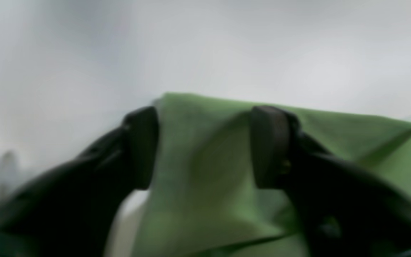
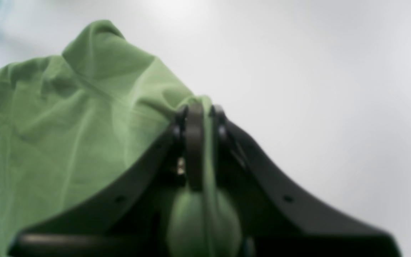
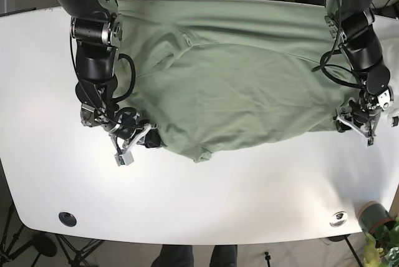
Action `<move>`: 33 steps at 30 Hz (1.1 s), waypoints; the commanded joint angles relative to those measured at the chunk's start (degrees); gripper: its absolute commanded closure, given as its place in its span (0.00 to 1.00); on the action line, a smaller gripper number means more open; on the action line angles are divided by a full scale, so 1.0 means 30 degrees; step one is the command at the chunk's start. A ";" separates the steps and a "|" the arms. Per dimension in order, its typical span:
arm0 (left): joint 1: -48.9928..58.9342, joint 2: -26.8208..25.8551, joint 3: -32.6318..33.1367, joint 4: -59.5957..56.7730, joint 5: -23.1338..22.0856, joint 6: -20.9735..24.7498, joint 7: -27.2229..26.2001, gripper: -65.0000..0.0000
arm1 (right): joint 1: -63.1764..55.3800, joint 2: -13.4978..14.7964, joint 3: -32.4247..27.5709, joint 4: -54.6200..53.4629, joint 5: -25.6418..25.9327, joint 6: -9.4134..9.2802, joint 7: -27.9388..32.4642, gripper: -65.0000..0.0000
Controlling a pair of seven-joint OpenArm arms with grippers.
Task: Fold the T-shirt properly
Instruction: 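Fold the grasped hem over the shirt toward the collar with both grippers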
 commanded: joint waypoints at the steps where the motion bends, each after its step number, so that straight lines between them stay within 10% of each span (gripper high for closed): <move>1: -0.0295 -0.0156 0.0010 0.0131 -0.0029 -0.0144 0.0394 0.87 | 0.0617 0.0116 0.0021 0.0239 0.0112 0.0061 0.0280 0.98; 3: -0.0295 -0.0156 0.0068 0.0248 -0.0029 -0.0144 0.0394 1.00 | 0.0617 0.0145 0.0021 0.0239 0.0112 0.0061 0.0309 0.98; 33: 0.0525 -0.0097 -0.1719 0.6812 -0.0029 -0.0760 0.2094 1.00 | -0.0790 0.0673 0.0050 0.8913 0.0142 0.0090 -0.3237 0.98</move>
